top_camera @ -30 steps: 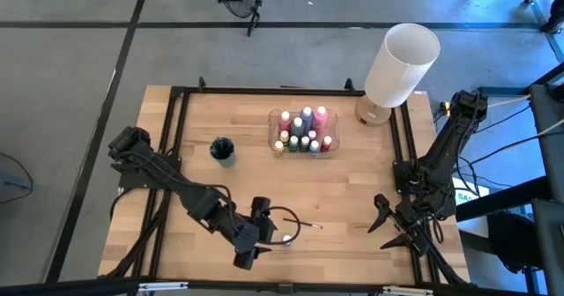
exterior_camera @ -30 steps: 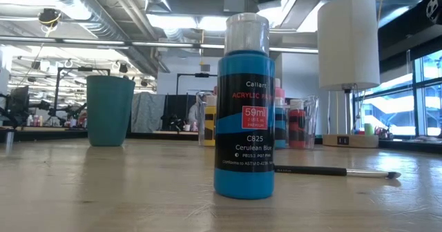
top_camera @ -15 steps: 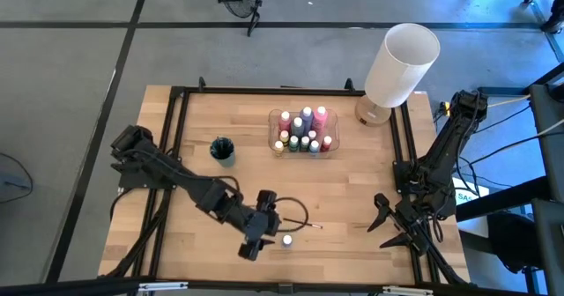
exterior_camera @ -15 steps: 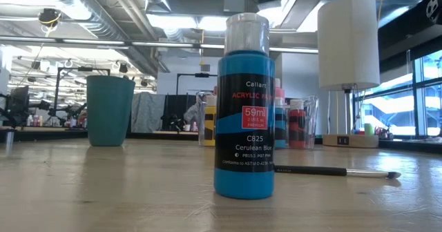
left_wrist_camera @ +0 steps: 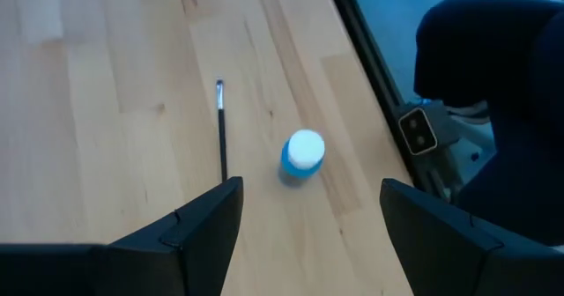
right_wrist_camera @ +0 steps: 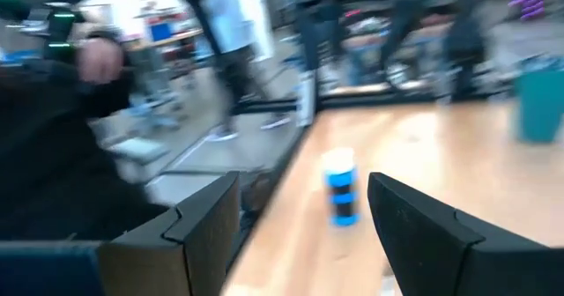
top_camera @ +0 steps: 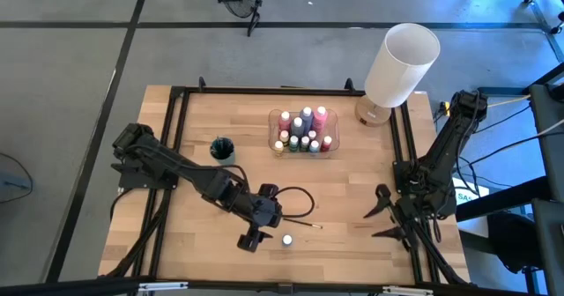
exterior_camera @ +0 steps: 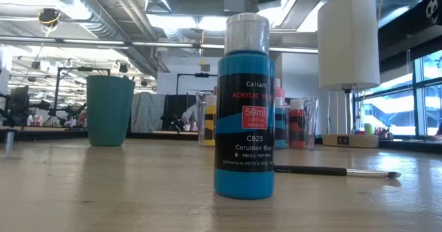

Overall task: Pick & Place Paint Supplies
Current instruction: Put the blue paint bottle into the transparent bin

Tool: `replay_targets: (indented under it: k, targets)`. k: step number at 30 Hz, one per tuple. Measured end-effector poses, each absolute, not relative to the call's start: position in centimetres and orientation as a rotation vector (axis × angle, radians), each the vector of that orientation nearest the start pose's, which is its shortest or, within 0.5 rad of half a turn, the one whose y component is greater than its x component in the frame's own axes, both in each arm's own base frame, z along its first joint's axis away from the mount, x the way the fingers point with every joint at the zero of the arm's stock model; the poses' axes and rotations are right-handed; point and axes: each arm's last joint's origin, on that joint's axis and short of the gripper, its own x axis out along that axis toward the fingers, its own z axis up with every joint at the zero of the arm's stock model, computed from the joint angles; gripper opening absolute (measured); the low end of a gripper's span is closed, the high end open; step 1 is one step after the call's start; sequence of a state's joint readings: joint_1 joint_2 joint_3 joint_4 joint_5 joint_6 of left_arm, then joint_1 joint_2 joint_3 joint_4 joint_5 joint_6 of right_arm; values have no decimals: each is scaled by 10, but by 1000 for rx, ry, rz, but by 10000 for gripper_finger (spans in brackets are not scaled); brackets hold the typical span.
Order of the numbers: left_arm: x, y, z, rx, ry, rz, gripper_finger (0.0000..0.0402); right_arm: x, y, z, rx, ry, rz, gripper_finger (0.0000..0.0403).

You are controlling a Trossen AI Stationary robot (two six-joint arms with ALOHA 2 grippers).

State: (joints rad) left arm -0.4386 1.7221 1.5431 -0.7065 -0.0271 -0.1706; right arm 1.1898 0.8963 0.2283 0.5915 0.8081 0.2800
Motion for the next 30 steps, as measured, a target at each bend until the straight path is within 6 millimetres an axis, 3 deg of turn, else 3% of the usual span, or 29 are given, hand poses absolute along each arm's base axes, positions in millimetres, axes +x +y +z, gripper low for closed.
replay_targets:
  k: [5, 12, 19, 23, 30]
  targets:
    - [335, -170, 325, 61, 839, -322, 265, 87, 145, 203, 139, 38, 211, 252]
    - [343, -188, 351, 164, 763, -303, 265, 94, 140, 204, 108, 33, 192, 252]
    - [366, -204, 344, 218, 876, -297, 265, 97, 142, 201, 98, 59, 302, 252]
    - [374, -209, 349, 155, 912, -270, 265, 97, 143, 200, 115, 83, 367, 252]
    - [382, -216, 342, 99, 971, -257, 265, 96, 144, 194, 166, 154, 417, 252]
